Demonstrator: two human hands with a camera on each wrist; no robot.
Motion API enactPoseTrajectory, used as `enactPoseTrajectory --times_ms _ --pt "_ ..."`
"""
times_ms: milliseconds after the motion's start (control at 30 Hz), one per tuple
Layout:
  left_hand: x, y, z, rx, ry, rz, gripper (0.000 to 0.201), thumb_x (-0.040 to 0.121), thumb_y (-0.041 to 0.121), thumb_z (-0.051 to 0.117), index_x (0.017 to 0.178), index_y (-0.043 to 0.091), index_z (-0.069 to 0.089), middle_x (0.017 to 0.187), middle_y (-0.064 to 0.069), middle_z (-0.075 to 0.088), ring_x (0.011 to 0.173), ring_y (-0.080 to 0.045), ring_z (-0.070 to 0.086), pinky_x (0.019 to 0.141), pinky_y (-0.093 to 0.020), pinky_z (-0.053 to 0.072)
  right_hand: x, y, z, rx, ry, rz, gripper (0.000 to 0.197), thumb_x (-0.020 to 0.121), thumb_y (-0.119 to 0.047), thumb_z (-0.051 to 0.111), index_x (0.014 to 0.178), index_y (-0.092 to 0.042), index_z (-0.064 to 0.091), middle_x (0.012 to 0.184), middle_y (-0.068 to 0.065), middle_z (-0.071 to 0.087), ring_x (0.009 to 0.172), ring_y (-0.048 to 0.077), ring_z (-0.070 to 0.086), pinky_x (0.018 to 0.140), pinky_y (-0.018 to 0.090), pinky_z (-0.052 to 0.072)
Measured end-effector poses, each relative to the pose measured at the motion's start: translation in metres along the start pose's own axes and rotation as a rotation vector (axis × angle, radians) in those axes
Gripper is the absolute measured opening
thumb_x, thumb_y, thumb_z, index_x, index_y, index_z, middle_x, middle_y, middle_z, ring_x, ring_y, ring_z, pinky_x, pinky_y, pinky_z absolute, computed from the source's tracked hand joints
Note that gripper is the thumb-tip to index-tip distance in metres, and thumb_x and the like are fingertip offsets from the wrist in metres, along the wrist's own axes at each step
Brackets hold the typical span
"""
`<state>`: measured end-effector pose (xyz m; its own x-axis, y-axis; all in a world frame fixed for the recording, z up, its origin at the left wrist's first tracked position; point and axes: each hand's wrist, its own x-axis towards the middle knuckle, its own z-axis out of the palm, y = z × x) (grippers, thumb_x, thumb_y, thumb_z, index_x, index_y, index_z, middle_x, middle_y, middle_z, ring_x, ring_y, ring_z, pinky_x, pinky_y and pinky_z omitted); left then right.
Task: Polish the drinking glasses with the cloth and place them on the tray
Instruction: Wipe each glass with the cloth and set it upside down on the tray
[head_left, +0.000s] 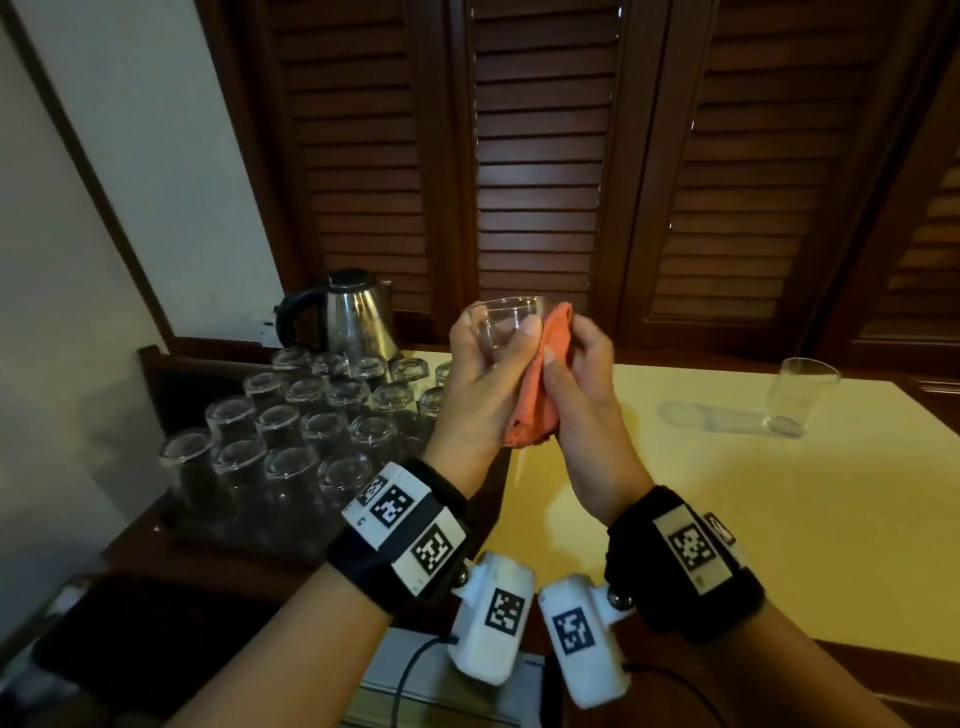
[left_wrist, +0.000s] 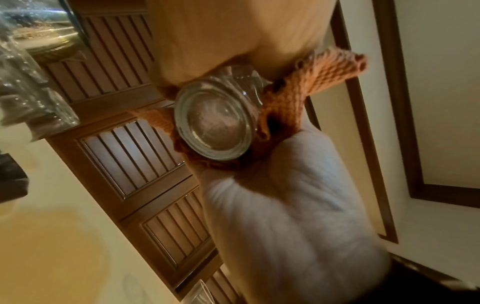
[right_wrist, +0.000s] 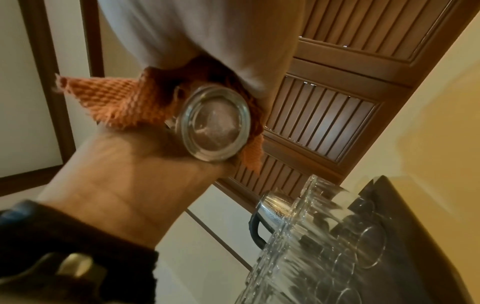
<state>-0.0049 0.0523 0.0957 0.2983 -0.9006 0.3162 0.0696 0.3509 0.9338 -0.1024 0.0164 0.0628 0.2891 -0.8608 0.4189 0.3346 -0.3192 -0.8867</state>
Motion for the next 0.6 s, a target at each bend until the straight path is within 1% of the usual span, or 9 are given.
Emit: enactPoseTrajectory --times_ms 67,133,200,267,333,433,500,567,600 --pt "0.002 0.002 0.000 0.023 -0.014 0.012 0.062 0.088 0.037 0.060 0.141 0.012 0.038 0.109 0.005 0.062 0.097 -0.001 0.067 0.091 -0.026 0.056 0.001 -0.005 0.001 0.066 -0.032 0.042 0.063 0.090 -0.044 0.054 0.147 -0.021 0.041 0.139 0.003 0.058 0.125 0.013 0.059 0.093 0.024 0.053" --pt "0.002 0.002 0.000 0.036 -0.021 0.016 0.066 0.082 0.045 0.059 0.139 0.016 0.043 0.109 0.006 0.062 0.093 0.001 0.067 0.085 -0.023 0.057 0.002 -0.008 0.002 0.092 -0.041 0.044 0.067 0.089 -0.053 0.058 0.145 -0.018 0.046 0.136 0.005 0.062 0.123 0.015 0.062 0.092 0.025 0.054" --pt "0.001 0.000 0.002 0.001 -0.038 -0.009 0.056 0.082 0.047 0.056 0.130 0.020 0.049 0.109 0.003 0.064 0.091 -0.001 0.068 0.079 -0.021 0.058 0.003 -0.011 0.001 0.117 -0.051 0.059 0.062 0.091 -0.052 0.056 0.142 -0.017 0.049 0.133 0.006 0.065 0.122 0.018 0.063 0.095 0.030 0.054" --pt "0.000 0.001 0.001 -0.022 -0.054 -0.067 0.054 0.083 0.054 0.056 0.127 0.023 0.052 0.114 -0.001 0.066 0.101 -0.010 0.069 0.087 -0.030 0.058 0.007 -0.015 -0.002 0.195 -0.027 0.140 0.055 0.095 -0.048 0.050 0.140 -0.017 0.053 0.129 0.006 0.068 0.119 0.020 0.066 0.095 0.034 0.054" --pt "0.002 0.002 0.001 -0.007 -0.079 -0.109 0.056 0.087 0.064 0.055 0.128 0.026 0.056 0.121 -0.004 0.068 0.111 -0.020 0.067 0.097 -0.043 0.054 0.014 -0.019 -0.006 0.289 0.017 0.219 0.044 0.103 -0.039 0.045 0.138 -0.014 0.055 0.121 0.009 0.072 0.109 0.020 0.070 0.086 0.035 0.056" --pt "0.007 0.008 0.005 0.035 -0.090 -0.126 0.051 0.087 0.066 0.050 0.120 0.029 0.060 0.115 -0.002 0.071 0.109 -0.021 0.069 0.099 -0.050 0.052 0.024 -0.025 -0.012 0.312 0.110 0.239 0.033 0.107 -0.027 0.040 0.136 -0.014 0.052 0.118 0.011 0.072 0.103 0.024 0.072 0.079 0.037 0.057" --pt "0.013 0.013 0.007 0.027 -0.071 -0.099 0.043 0.088 0.056 0.049 0.118 0.028 0.060 0.105 0.001 0.073 0.099 -0.019 0.071 0.089 -0.042 0.058 0.029 -0.029 -0.015 0.276 0.090 0.201 0.029 0.108 -0.020 0.038 0.130 -0.013 0.056 0.111 0.010 0.073 0.097 0.022 0.073 0.077 0.035 0.058" --pt "0.020 0.017 0.008 0.012 -0.026 -0.064 0.042 0.097 0.049 0.045 0.125 0.020 0.058 0.107 -0.004 0.072 0.096 -0.019 0.072 0.079 -0.032 0.061 0.028 -0.033 -0.016 0.197 0.027 0.155 0.029 0.107 -0.010 0.035 0.121 -0.011 0.061 0.097 0.009 0.070 0.079 0.011 0.071 0.063 0.023 0.056" --pt "0.021 0.018 0.008 0.013 -0.008 -0.038 0.047 0.097 0.048 0.044 0.127 0.015 0.057 0.109 -0.007 0.072 0.096 -0.019 0.073 0.079 -0.030 0.061 0.026 -0.034 -0.016 0.156 0.000 0.128 0.032 0.105 -0.005 0.033 0.121 -0.012 0.061 0.094 0.008 0.067 0.071 0.005 0.067 0.057 0.018 0.052"
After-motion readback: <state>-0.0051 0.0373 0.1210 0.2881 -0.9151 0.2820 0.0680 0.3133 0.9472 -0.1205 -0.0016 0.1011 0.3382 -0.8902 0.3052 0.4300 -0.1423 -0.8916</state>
